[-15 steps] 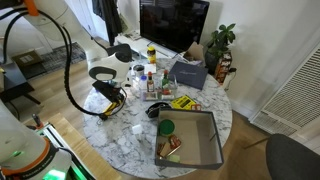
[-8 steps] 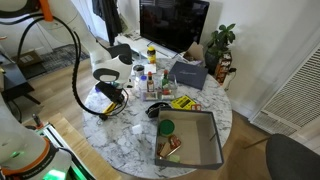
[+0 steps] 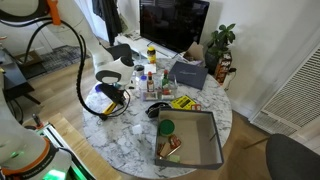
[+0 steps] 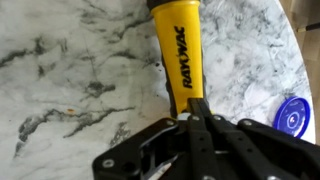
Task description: Turn of the flashlight
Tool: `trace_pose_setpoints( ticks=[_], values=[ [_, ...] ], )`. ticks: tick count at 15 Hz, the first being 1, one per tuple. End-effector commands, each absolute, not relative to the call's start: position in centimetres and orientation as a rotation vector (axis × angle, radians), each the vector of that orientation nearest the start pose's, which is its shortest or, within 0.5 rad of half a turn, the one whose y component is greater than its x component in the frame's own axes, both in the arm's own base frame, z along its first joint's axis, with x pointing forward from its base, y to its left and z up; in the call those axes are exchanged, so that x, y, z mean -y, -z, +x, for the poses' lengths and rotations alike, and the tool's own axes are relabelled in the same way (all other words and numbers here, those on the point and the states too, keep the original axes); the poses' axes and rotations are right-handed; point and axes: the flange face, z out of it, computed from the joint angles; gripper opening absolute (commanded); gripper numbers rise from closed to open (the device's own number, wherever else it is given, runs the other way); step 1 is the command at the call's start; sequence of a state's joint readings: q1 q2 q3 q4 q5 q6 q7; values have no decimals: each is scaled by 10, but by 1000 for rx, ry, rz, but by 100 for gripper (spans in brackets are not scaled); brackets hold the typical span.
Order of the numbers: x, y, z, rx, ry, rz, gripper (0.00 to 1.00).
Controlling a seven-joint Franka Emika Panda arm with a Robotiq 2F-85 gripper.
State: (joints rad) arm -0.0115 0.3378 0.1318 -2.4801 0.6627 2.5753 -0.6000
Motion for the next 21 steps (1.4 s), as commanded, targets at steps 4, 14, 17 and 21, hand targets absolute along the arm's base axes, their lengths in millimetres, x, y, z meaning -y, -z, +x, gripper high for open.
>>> trace_pose_setpoints(
  ticks=[4, 14, 17, 21],
  values=[
    [-45, -132, 443, 149, -208, -2759, 0],
    [-51, -123, 444, 169, -248, -2769, 0],
    [-56, -118, 446, 204, -279, -2793, 0],
    [-73, -108, 449, 271, -342, -2823, 0]
  ],
)
